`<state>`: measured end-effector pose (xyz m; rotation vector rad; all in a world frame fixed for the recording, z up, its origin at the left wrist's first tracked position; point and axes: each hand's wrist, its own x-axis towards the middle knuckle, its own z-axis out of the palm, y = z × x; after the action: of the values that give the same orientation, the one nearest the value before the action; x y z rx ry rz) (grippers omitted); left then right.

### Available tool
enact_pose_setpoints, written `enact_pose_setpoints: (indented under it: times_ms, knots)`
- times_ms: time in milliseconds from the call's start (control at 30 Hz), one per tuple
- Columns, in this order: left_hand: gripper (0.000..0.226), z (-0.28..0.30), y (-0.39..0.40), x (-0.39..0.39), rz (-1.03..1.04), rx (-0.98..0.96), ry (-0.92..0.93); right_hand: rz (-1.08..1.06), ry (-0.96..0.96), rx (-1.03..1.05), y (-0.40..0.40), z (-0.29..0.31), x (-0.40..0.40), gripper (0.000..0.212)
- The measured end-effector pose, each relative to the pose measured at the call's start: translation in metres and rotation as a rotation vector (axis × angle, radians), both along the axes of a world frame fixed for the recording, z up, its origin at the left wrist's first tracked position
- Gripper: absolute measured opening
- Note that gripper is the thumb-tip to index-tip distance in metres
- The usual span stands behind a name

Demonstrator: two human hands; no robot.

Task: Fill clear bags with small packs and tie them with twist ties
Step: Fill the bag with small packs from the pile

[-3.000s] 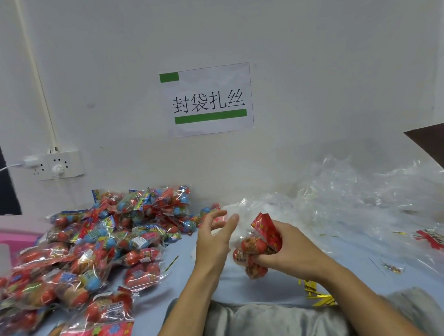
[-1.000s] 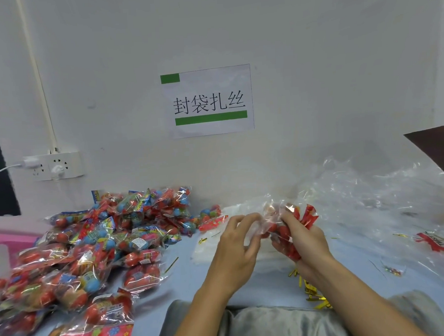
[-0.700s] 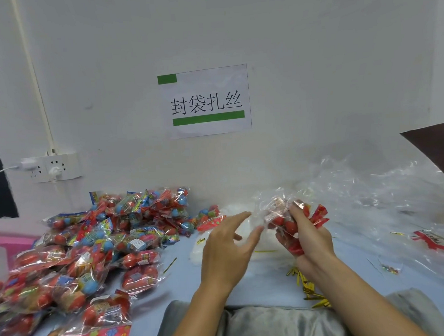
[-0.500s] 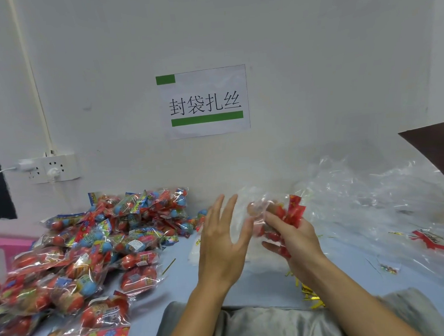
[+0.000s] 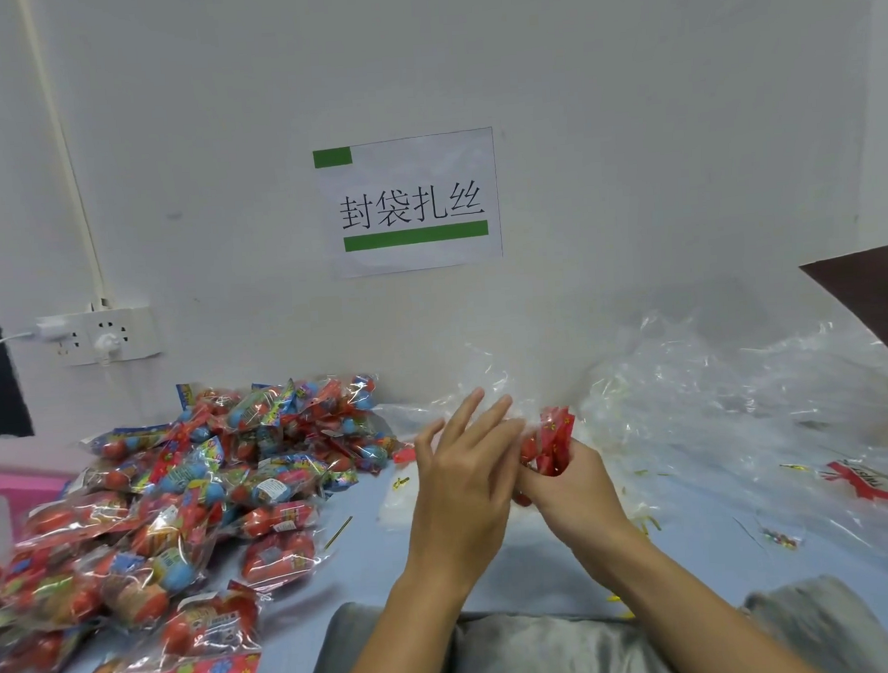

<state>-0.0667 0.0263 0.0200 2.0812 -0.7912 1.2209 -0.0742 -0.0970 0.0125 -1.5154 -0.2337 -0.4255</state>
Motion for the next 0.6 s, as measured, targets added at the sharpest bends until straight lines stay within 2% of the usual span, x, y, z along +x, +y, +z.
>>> enact_pose_setpoints:
  times_ms: [67, 167, 267, 300, 367, 433, 467, 533, 600]
  knots:
    - [0.020, -0.001, -0.005, -0.003, -0.054, 0.012, 0.000, -0.097, 0.029, -0.016, 0.000, -0.002, 0.001, 0.011]
    - [0.028, 0.000, -0.010, -0.009, -0.121, -0.099, 0.071, -0.191, 0.070, 0.050, -0.004, -0.004, 0.006, 0.018]
    - [0.022, 0.007, -0.008, -0.013, -0.045, -0.418, 0.082, -0.187, 0.075, 0.228, -0.004, 0.000, 0.006, 0.024]
    - [0.021, 0.010, -0.007, -0.012, -0.013, -0.570, 0.147, -0.163, 0.080, 0.269, -0.004, 0.001, 0.006, 0.024]
    - [0.029, 0.015, -0.002, -0.010, -0.052, -0.879, 0.446, -0.079, 0.105, 0.332, -0.003, 0.003, 0.005, 0.025]
    - [0.056, 0.014, 0.001, -0.005, -0.232, -1.084, 0.781, 0.043, 0.114, 0.374, -0.001, 0.004, 0.002, 0.043]
    - [0.075, 0.012, 0.001, -0.003, -0.345, -1.135, 0.884, 0.094, 0.123, 0.370, 0.001, 0.005, 0.001, 0.054]
    - [0.101, 0.007, 0.001, 0.002, -0.550, -1.189, 0.966, 0.169, 0.107, 0.330, 0.004, 0.005, -0.001, 0.056]
    - [0.107, 0.004, -0.001, 0.006, -0.631, -1.193, 0.952, 0.205, 0.065, 0.262, 0.005, 0.004, -0.003, 0.041]
